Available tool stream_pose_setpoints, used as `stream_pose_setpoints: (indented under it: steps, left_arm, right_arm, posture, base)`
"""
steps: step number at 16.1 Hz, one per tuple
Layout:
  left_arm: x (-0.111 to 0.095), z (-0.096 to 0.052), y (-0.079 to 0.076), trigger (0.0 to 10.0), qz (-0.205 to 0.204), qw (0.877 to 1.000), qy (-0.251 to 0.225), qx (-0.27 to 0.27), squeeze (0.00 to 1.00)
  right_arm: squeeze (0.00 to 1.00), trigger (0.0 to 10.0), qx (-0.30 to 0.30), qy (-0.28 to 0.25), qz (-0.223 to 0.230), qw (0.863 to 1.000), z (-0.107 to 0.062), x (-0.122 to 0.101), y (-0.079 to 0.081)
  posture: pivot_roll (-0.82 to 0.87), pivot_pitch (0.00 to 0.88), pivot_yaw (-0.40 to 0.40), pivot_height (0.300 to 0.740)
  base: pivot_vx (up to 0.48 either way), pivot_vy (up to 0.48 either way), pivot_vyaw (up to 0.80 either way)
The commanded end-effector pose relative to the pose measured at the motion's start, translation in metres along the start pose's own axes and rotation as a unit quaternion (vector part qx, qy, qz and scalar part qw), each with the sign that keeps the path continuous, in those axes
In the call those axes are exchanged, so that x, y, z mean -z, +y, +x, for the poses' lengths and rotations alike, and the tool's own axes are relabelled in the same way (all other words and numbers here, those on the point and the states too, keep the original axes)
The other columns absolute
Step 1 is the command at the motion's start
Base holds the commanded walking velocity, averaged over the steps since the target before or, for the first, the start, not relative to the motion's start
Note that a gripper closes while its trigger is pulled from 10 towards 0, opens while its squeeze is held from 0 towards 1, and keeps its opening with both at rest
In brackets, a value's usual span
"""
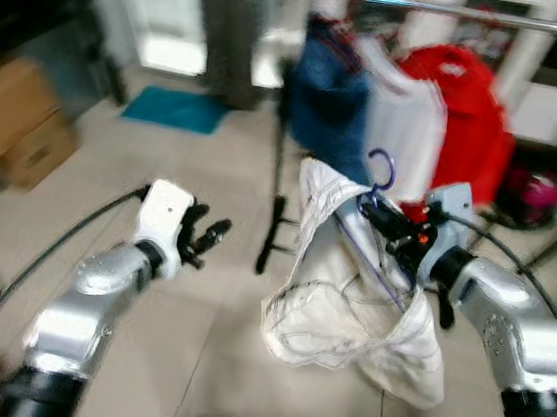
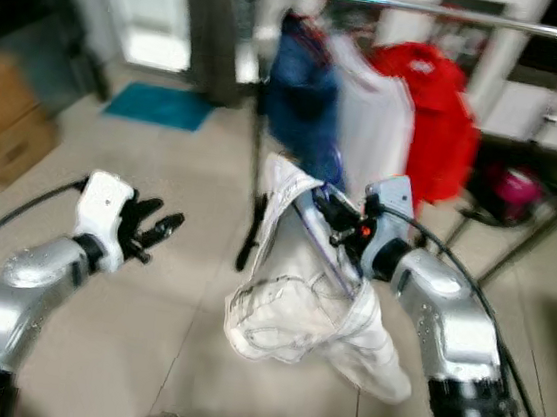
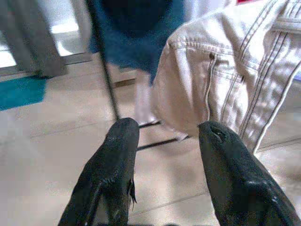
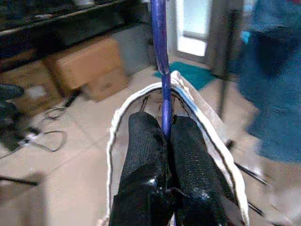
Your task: Hang hanger
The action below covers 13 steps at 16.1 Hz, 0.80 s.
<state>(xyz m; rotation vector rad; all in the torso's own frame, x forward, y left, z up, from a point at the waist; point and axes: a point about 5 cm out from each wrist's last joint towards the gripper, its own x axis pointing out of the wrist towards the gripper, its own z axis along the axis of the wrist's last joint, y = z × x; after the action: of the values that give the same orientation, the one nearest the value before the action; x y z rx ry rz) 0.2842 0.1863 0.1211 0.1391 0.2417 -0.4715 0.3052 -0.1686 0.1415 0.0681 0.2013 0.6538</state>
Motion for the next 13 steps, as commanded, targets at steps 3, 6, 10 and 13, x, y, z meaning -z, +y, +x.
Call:
stream_pose_setpoints:
  steps: [3, 6, 10, 13]
  left_arm:
    - [-0.021, -0.010, 0.015, 10.0, 0.019, 0.999, -0.019, 0.046, 1.00]
    - [-0.054, -0.009, 0.032, 10.0, 0.082, 0.987, -0.030, 0.136, 1.00]
    - [-0.076, 0.003, 0.037, 10.0, 0.155, 0.953, -0.005, 0.259, 1.00]
    - [-0.085, 0.009, 0.043, 10.0, 0.185, 0.936, 0.005, 0.300, 1.00]
  right_arm:
    - [0.00, 10.0, -0.026, -0.042, -0.029, 0.998, 0.000, -0.020, 0.004]
    - [0.00, 10.0, -0.038, -0.044, -0.045, 0.997, 0.000, -0.023, 0.001]
    - [0.00, 10.0, -0.122, -0.028, -0.105, 0.986, -0.008, -0.032, 0.014]
    - [0.00, 10.0, -0.173, -0.022, -0.128, 0.976, -0.015, -0.037, 0.021]
  posture:
    - [0.01, 0.000, 0.002, 0.740]
    - [0.00, 0.000, 0.019, 0.740]
    - [-0.01, 0.000, 0.042, 0.740]
    - [-0.01, 0.000, 0.038, 0.740]
  base:
    - [0.000, 0.000, 0.00]
    - [0.000, 0.000, 0.00]
    - [0.000, 0.000, 0.00]
    - [0.000, 0.000, 0.00]
